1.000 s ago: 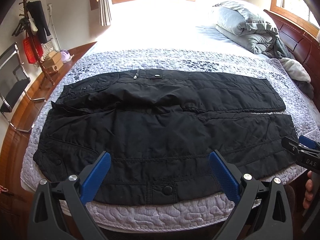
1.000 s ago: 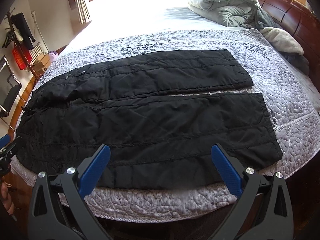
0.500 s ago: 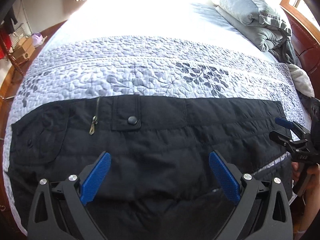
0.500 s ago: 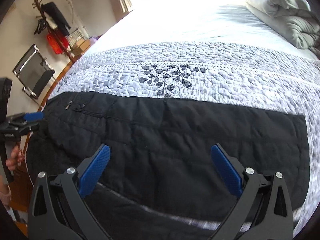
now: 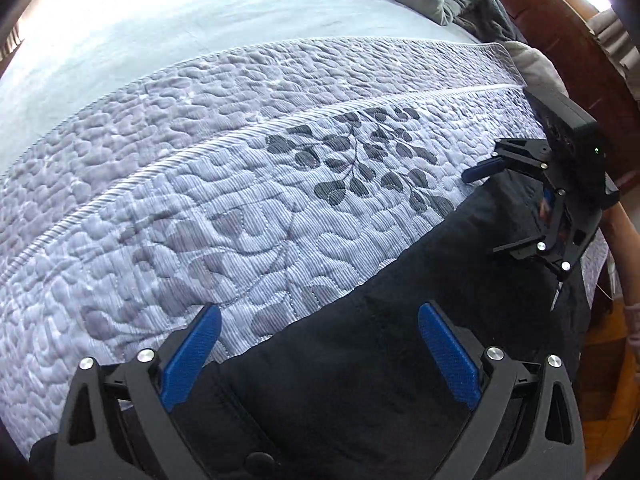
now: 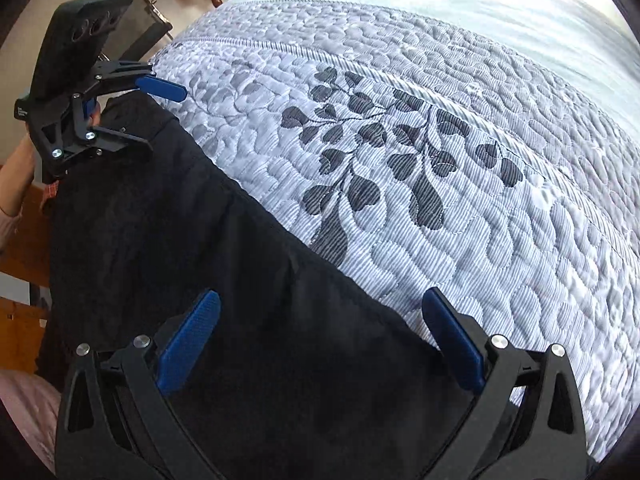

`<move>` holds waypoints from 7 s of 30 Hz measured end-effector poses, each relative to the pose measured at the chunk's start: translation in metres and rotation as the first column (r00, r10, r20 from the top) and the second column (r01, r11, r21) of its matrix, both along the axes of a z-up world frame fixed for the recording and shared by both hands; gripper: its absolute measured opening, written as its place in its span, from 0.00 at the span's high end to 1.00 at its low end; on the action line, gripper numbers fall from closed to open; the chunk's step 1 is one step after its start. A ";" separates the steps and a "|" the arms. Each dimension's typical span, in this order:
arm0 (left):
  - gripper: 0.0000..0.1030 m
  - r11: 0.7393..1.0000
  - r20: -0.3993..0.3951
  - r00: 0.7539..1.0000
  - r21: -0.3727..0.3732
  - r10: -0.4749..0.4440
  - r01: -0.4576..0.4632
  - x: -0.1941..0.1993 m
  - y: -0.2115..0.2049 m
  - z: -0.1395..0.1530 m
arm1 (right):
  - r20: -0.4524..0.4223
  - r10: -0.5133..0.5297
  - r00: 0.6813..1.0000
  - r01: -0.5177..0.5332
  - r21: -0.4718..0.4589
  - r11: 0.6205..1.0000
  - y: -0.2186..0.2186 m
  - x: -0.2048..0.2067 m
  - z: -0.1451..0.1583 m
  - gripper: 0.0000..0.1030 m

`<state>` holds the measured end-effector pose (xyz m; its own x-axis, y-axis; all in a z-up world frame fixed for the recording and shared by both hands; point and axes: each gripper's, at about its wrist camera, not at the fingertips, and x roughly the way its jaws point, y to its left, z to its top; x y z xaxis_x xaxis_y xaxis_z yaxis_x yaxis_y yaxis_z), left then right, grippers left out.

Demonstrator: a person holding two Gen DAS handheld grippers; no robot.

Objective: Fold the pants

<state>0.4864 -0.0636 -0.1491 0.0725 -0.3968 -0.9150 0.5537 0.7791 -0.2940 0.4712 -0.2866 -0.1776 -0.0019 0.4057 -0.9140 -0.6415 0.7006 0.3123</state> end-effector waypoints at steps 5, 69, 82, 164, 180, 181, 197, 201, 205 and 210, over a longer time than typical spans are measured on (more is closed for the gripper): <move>0.03 0.993 -0.024 0.994 0.047 -0.105 0.106 0.001 -0.013 -0.018 | 0.021 0.048 0.999 -0.048 -0.011 0.999 0.006 0.002 -0.005 0.03; 0.88 0.995 0.320 0.947 0.093 0.013 -0.045 -0.412 -0.031 0.067 | 0.396 -0.302 0.867 0.248 0.183 0.951 -0.007 -0.405 0.093 0.92; 0.72 0.987 0.269 0.958 0.102 0.094 -0.125 -0.443 -0.030 0.005 | 0.282 -0.360 0.890 0.347 0.095 0.933 -0.005 -0.428 0.028 0.58; 0.09 0.914 0.266 0.887 0.043 0.379 -0.403 -0.408 -0.152 -0.005 | 0.172 -0.924 0.343 0.890 0.256 0.378 -0.238 -0.453 0.085 0.93; 0.07 0.921 0.279 0.892 0.058 0.354 -0.384 -0.412 -0.153 0.004 | 0.332 -0.901 0.278 0.960 -0.059 0.275 -0.233 -0.488 0.063 0.61; 0.07 0.918 0.285 0.887 0.050 0.363 -0.392 -0.415 -0.145 0.009 | 0.345 -0.898 0.273 0.960 -0.045 0.275 -0.226 -0.493 0.071 0.61; 0.07 0.759 0.286 0.741 0.065 0.608 -0.648 -0.455 0.061 0.040 | 0.142 -0.510 0.848 0.478 0.209 0.853 0.063 -0.445 0.079 0.61; 0.08 0.676 0.259 0.663 0.049 0.703 -0.736 -0.469 0.108 0.039 | 0.110 -0.424 0.899 0.399 0.194 0.896 0.119 -0.436 0.069 0.61; 0.10 0.597 0.222 0.591 0.046 0.776 -0.801 -0.475 0.130 0.034 | 0.151 -0.355 0.922 0.339 0.124 0.933 0.155 -0.440 0.068 0.61; 0.11 0.548 0.195 0.538 0.000 0.820 -0.836 -0.475 0.148 0.029 | 0.171 -0.303 0.937 0.300 0.047 0.953 0.171 -0.438 0.060 0.61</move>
<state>0.0114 0.0848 -0.1203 0.4688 -0.0088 -0.8833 -0.3226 0.9292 -0.1804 0.0328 -0.1154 -0.1178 0.2817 0.3803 -0.8809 -0.4466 0.8646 0.2304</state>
